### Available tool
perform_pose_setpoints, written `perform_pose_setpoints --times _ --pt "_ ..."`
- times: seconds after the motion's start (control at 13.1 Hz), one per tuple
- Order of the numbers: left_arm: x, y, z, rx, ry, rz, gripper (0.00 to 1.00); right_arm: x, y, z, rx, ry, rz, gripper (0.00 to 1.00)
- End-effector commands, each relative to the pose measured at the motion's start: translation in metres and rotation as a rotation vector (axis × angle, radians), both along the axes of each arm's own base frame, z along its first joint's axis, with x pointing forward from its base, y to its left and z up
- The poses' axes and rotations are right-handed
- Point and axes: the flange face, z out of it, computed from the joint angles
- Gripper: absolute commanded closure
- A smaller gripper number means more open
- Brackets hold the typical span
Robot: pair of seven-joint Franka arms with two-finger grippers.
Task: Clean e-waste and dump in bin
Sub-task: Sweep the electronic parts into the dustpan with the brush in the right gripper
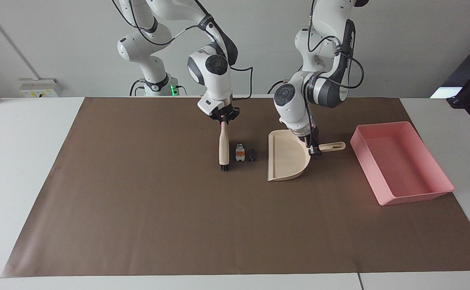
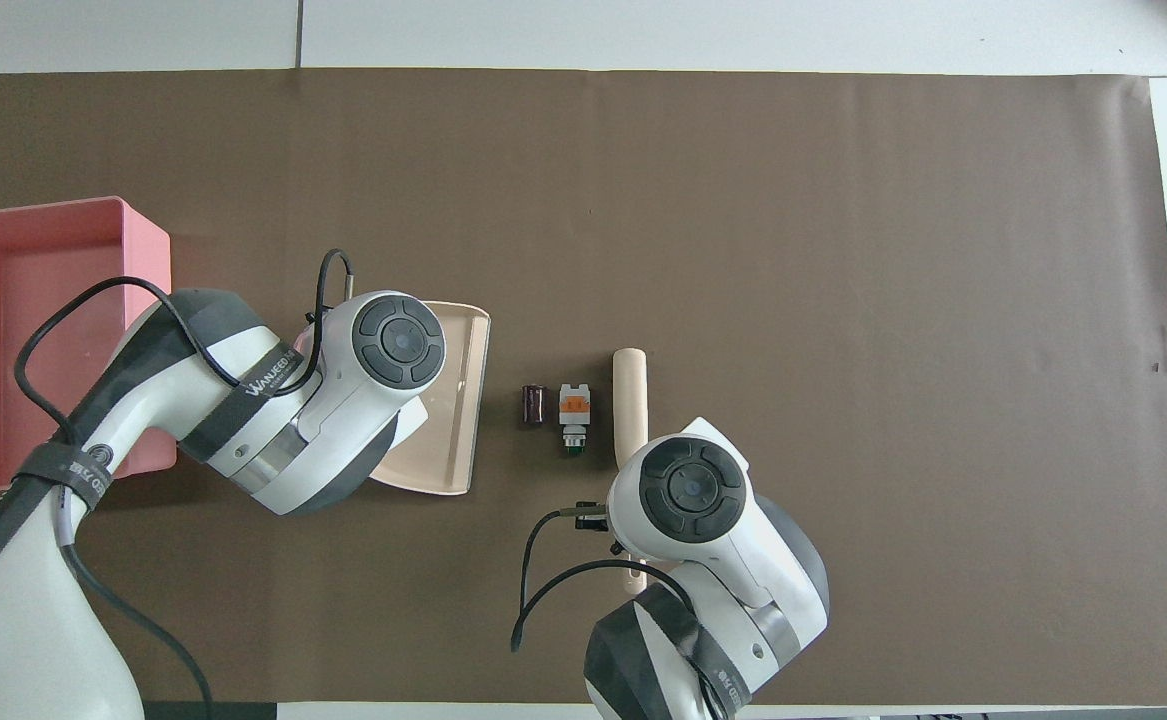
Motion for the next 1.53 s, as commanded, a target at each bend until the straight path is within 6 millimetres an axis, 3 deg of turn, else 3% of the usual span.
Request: perform_pose_setpoints --times 0.0,0.38,0.69,0.92,1.23,1.46 --pt "-0.008 0.001 -0.001 0.025 0.005 -0.009 1.00 0.006 0.038 -0.015 0.014 0.015 -0.035 1.00" --pt "-0.016 0.001 -0.005 0.030 0.003 0.002 1.00 -0.003 0.112 -0.027 0.249 -0.005 -0.066 1.00" --pt "-0.016 0.002 -0.005 0.033 0.006 0.005 1.00 -0.007 0.140 -0.011 0.450 -0.012 -0.109 1.00" --pt "-0.014 0.005 -0.005 0.024 0.007 0.008 1.00 -0.004 0.136 0.014 0.463 0.035 -0.109 1.00" --pt "-0.013 0.003 -0.003 0.001 0.003 0.015 1.00 0.003 0.110 0.058 0.454 0.099 -0.121 1.00" --pt "-0.006 0.015 0.020 -0.053 -0.023 0.054 1.00 -0.001 0.094 0.071 0.351 0.096 -0.083 1.00"
